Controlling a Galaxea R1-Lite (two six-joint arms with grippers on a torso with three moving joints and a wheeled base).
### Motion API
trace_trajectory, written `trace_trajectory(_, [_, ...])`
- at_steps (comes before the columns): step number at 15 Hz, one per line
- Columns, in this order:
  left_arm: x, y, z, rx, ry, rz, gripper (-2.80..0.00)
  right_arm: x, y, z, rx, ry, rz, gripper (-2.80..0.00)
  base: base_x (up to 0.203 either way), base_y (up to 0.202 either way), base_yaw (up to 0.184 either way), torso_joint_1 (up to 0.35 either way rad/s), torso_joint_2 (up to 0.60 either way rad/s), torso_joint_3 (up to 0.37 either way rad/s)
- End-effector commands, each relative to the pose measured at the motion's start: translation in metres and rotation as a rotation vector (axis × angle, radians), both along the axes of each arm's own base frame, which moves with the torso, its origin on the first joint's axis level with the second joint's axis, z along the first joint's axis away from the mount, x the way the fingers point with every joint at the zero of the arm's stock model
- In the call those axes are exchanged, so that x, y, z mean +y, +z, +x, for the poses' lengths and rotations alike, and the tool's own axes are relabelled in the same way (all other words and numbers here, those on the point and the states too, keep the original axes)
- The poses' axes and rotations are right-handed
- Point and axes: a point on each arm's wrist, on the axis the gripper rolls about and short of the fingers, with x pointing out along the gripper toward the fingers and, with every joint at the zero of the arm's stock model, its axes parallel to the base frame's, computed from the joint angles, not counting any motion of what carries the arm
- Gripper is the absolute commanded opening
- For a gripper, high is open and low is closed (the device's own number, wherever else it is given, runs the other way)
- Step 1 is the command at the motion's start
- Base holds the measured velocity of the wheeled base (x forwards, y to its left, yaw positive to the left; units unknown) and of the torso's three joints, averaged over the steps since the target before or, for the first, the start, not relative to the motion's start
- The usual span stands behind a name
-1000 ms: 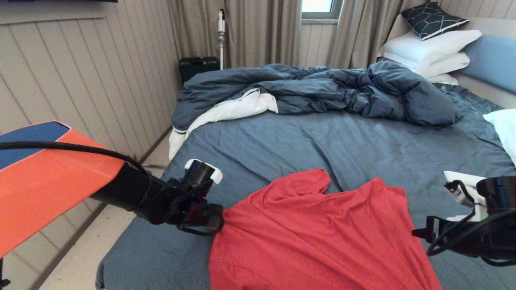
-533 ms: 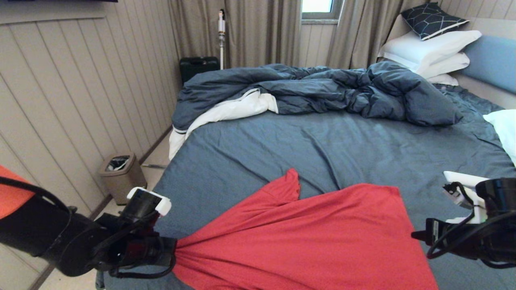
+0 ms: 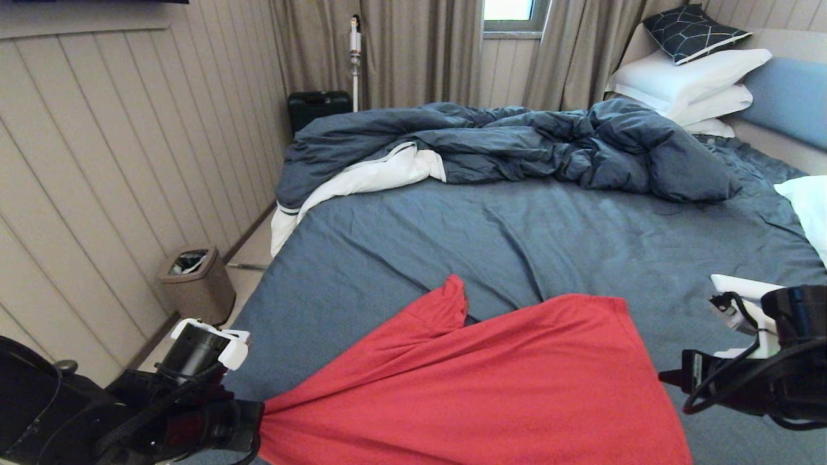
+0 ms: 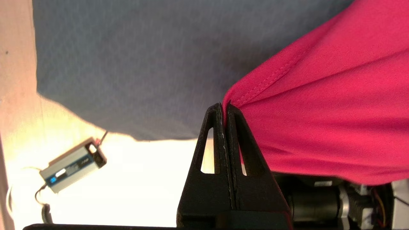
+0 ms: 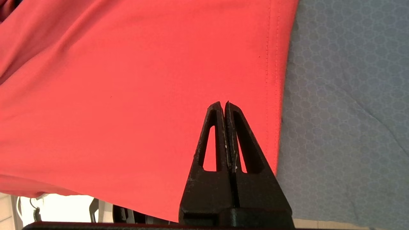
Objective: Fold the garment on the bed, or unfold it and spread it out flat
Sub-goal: Unford the red T-shirt
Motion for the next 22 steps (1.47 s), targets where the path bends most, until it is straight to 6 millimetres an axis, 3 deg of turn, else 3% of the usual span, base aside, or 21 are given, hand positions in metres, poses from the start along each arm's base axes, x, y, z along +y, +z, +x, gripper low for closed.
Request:
trace_trajectory(1, [-0.002, 0.0, 0.005, -0.006, 0.001, -0.004, -2.8, 0.0, -0.001, 0.0, 0.002, 0.002, 0.002, -2.8, 0.0, 0.0, 0.0, 0.0, 0.0, 0.0])
trace_trajectory(2, [-0.005, -0.001, 0.005, -0.007, -0.005, -0.004, -2.8, 0.001, -0.001, 0.0, 0.003, 0.003, 0.003, -2.8, 0.0, 0.0, 0.0, 0.0, 0.0, 0.0])
trace_trajectory(3, [-0.005, 0.0, 0.005, -0.009, -0.009, -0.005, 0.0, 0.001, -0.001, 0.0, 0.005, 0.005, 0.003, -2.8, 0.0, 0.0, 0.0, 0.0, 0.0, 0.0])
trace_trajectory(7, [-0.004, 0.01, 0.002, -0.05, -0.011, -0.025, 0.0, 0.001, -0.002, 0.001, 0.006, 0.005, 0.002, -2.8, 0.0, 0.0, 0.0, 0.0, 0.0, 0.0])
trace_trajectory(10, [-0.009, 0.03, 0.011, -0.143, -0.007, -0.071, 0.0, 0.001, -0.002, 0.0, 0.006, 0.005, 0.002, -2.8, 0.0, 0.0, 0.0, 0.0, 0.0, 0.0])
trace_trajectory(15, [-0.04, 0.077, 0.08, -0.247, 0.006, -0.127, 0.0, 0.002, -0.001, -0.002, 0.004, 0.008, 0.001, -2.8, 0.0, 0.0, 0.0, 0.0, 0.0, 0.0])
trace_trajectory(18, [-0.064, 0.075, 0.12, -0.201, 0.005, -0.116, 0.0, 0.002, 0.001, -0.003, -0.002, 0.005, 0.0, -2.8, 0.0, 0.0, 0.0, 0.0, 0.0, 0.0])
trace_trajectory(22, [-0.094, 0.04, 0.156, -0.138, -0.024, -0.084, 0.0, 0.005, -0.002, -0.006, 0.011, 0.016, 0.002, -2.8, 0.0, 0.0, 0.0, 0.0, 0.0, 0.0])
